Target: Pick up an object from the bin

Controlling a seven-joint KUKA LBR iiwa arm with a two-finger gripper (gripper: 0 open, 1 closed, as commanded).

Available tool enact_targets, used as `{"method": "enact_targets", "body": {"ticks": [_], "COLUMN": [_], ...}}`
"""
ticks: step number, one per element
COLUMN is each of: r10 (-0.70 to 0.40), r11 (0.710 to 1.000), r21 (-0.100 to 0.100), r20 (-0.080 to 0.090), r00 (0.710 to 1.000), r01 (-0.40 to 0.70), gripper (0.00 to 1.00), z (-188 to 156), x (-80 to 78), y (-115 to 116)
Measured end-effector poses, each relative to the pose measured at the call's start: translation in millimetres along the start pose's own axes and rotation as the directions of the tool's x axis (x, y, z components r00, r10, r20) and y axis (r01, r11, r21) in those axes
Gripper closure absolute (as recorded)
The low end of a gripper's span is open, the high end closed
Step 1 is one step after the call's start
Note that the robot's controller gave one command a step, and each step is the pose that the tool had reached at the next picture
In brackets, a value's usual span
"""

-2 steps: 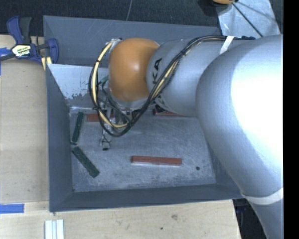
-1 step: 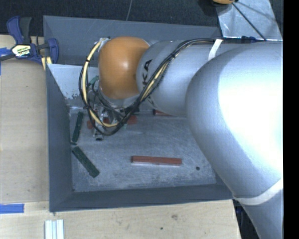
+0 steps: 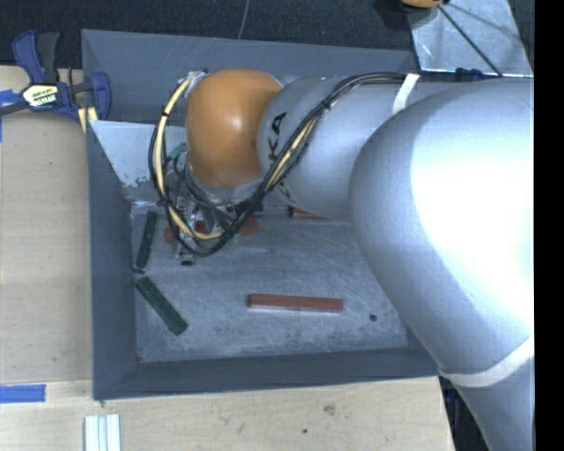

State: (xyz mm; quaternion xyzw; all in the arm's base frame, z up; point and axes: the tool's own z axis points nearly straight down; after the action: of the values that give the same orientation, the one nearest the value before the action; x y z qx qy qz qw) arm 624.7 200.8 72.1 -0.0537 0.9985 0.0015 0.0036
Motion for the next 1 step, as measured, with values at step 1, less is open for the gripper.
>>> {"method": "enact_targets", "body": {"ticks": [1], "r10": [0.027], "r11": [1.0], "r21": [0.002], "r20": [-0.008], "r00": [1.0], "r01": [-0.027], "gripper": [1.0], "z": [-35.0], "x": [4.8], "y": [-26.3]}}
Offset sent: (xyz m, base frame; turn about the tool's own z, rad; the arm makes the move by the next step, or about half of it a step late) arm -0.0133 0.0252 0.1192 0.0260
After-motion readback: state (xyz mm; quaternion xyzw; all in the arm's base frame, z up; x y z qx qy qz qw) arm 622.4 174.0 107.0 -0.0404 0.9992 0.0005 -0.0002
